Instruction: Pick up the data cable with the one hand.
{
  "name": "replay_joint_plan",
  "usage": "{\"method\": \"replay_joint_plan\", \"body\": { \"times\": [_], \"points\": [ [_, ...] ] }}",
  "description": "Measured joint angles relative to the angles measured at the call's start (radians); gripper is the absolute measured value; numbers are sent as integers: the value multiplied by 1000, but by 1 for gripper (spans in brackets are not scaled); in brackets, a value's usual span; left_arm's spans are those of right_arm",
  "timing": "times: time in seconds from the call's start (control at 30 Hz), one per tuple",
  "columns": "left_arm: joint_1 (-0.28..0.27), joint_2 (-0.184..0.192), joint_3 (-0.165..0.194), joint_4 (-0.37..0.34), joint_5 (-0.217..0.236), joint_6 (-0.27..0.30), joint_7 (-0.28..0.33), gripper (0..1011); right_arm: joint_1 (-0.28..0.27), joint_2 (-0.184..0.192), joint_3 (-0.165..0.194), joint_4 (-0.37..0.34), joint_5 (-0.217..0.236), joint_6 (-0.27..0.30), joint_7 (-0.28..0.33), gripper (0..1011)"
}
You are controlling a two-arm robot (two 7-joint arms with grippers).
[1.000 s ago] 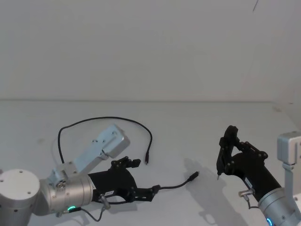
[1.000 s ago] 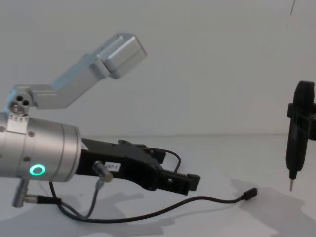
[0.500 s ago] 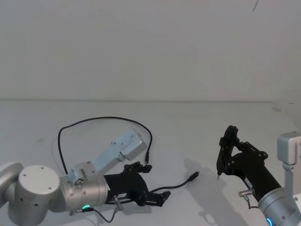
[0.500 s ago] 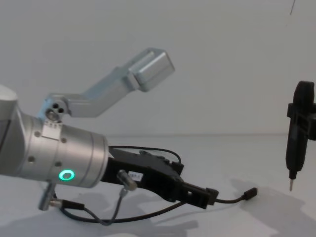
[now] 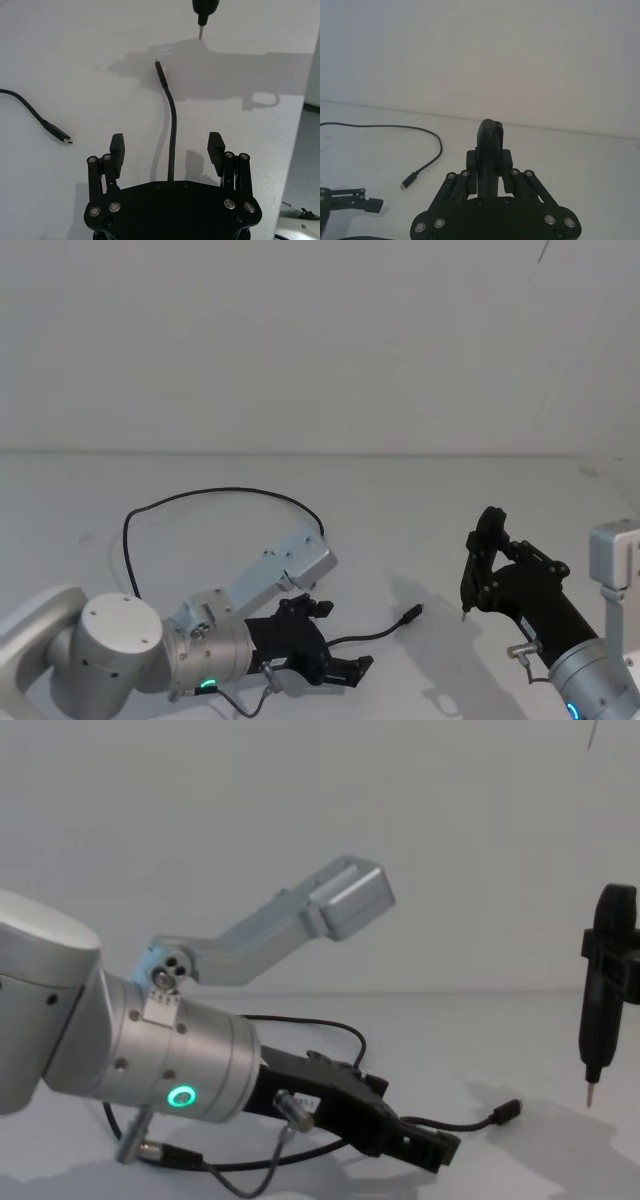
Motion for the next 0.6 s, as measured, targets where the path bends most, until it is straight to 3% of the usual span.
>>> {"method": "replay_joint_plan", "body": {
  "times": [0.4, 0.6],
  "points": [
    [2, -42, 0, 32, 9, 54, 34, 1000, 0, 0, 0, 0, 0, 0, 0, 279],
    [4, -55, -4, 40, 8, 68, 43, 894, 0, 0, 0, 0, 0, 0, 0, 279]
  ]
}}
